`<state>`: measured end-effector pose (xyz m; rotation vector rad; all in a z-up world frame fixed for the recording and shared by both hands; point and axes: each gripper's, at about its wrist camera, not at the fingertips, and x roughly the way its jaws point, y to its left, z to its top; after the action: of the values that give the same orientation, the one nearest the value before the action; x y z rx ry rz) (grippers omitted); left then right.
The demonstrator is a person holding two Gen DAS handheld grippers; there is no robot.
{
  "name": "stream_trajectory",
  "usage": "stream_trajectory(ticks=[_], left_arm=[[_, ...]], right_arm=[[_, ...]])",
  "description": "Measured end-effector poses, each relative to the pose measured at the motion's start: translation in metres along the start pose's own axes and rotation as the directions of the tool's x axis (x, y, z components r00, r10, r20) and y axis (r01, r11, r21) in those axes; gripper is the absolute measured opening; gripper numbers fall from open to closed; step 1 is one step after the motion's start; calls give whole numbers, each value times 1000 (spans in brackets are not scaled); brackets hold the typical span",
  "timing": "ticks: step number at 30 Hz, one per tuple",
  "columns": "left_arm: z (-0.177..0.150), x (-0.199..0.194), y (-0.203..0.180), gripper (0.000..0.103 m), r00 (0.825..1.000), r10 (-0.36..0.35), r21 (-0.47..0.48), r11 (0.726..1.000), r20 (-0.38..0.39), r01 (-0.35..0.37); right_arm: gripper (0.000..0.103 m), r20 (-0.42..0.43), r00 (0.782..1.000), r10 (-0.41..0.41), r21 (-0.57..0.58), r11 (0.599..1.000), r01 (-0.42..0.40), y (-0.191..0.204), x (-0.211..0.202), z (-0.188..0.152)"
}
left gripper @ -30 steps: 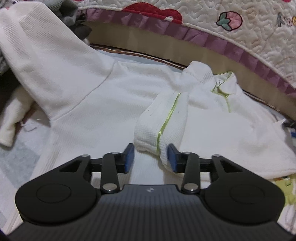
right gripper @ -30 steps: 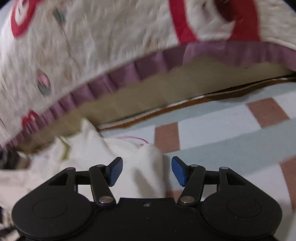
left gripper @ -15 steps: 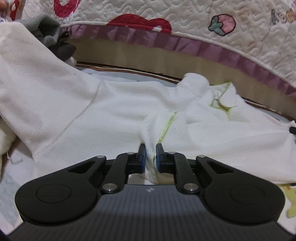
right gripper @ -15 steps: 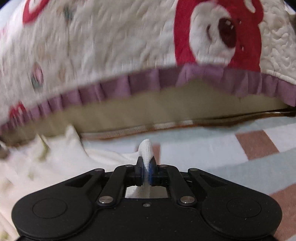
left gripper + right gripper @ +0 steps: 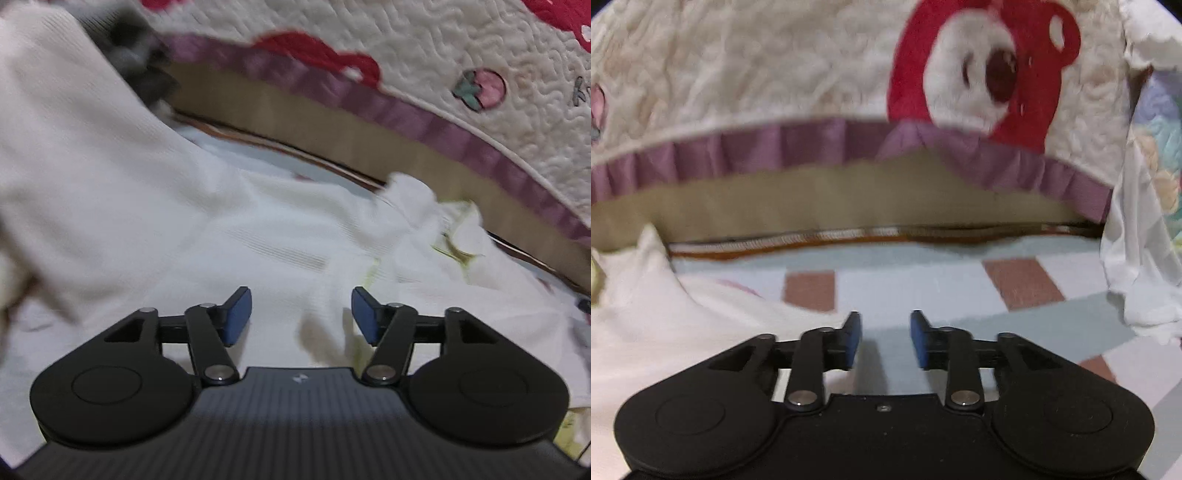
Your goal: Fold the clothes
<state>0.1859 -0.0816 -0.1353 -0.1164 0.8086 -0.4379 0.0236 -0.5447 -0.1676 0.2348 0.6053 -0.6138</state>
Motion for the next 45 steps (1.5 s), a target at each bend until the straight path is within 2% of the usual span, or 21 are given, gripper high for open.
stream_trajectory(ticks=[1, 3, 4, 5, 6, 7, 9, 10, 12, 15, 17, 21, 24, 27, 29, 33, 35, 37, 40, 42, 45], left_arm=[[3, 9, -4, 62, 999, -20, 13, 1000, -32, 20], [6, 28, -25, 58, 992, 42, 125, 992, -119, -27], [6, 34, -36, 44, 987, 91, 198, 978, -136, -63], [3, 32, -51, 4, 988, 123, 282, 955, -93, -93], [1, 26, -64, 5, 991, 124, 355, 929, -44, -100], [1, 18, -72, 5, 992, 128, 379, 917, 14, -124], [3, 3, -78, 6, 981, 152, 359, 914, 124, -187], [5, -1, -74, 8, 974, 170, 315, 926, 150, -210], [7, -1, -60, 24, 965, 218, 216, 945, 144, -246], [7, -1, -37, 38, 957, 288, 156, 944, 39, -291], [4, -15, -26, 44, 953, 301, 136, 943, 41, -304], [10, -51, -5, 46, 936, 340, 69, 936, 88, -346], [26, -82, 22, 46, 909, 393, -26, 919, 139, -393], [43, -117, 53, 47, 884, 437, -109, 899, 165, -424], [54, -139, 75, 47, 881, 443, -157, 894, 166, -420], [77, -162, 133, 50, 861, 467, -311, 864, 201, -396], [88, -156, 166, 50, 870, 458, -393, 845, 182, -363], [97, -142, 192, 51, 875, 464, -429, 824, 137, -370], [106, -125, 214, 60, 856, 505, -430, 800, 109, -418], [109, -121, 216, 68, 850, 505, -427, 808, 148, -405], [109, -116, 220, 70, 841, 500, -434, 817, 207, -379]], right_arm=[[46, 14, 1000, 23, -4, 1000, -23, 5, -7, 4], [47, 28, 994, 106, -28, 994, -105, 24, -20, 8], [47, 29, 986, 164, -34, 986, -163, 34, -25, 7], [48, 28, 974, 223, -38, 974, -222, 43, -29, 5], [49, 26, 959, 282, -43, 959, -280, 52, -33, 3], [49, 9, 948, 319, -63, 946, -317, 61, -35, -2], [49, -33, 923, 382, -105, 918, -384, 78, -37, -12], [49, -55, 909, 413, -124, 901, -416, 86, -38, -18], [49, -102, 883, 458, -167, 867, -469, 102, -40, -28], [49, -169, 851, 497, -190, 831, -523, 119, -42, -39], [50, -204, 829, 521, -194, 808, -556, 129, -42, -43], [51, -265, 807, 527, -231, 778, -584, 155, -45, -58], [60, -276, 803, 529, -306, 743, -595, 180, -60, -71], [59, -280, 795, 538, -476, 641, -602, 207, -86, -87], [59, -272, 795, 542, -568, 576, -588, 223, -103, -98], [59, -260, 803, 535, -498, 639, -587, 219, -117, -92], [59, -255, 808, 531, -456, 671, -585, 216, -123, -89], [59, -250, 813, 527, -413, 701, -581, 213, -130, -85], [59, -245, 818, 521, -339, 744, -576, 201, -136, -83], [61, -201, 843, 500, -368, 759, -537, 193, -142, -86], [62, -186, 874, 450, -440, 757, -483, 185, -140, -90]])
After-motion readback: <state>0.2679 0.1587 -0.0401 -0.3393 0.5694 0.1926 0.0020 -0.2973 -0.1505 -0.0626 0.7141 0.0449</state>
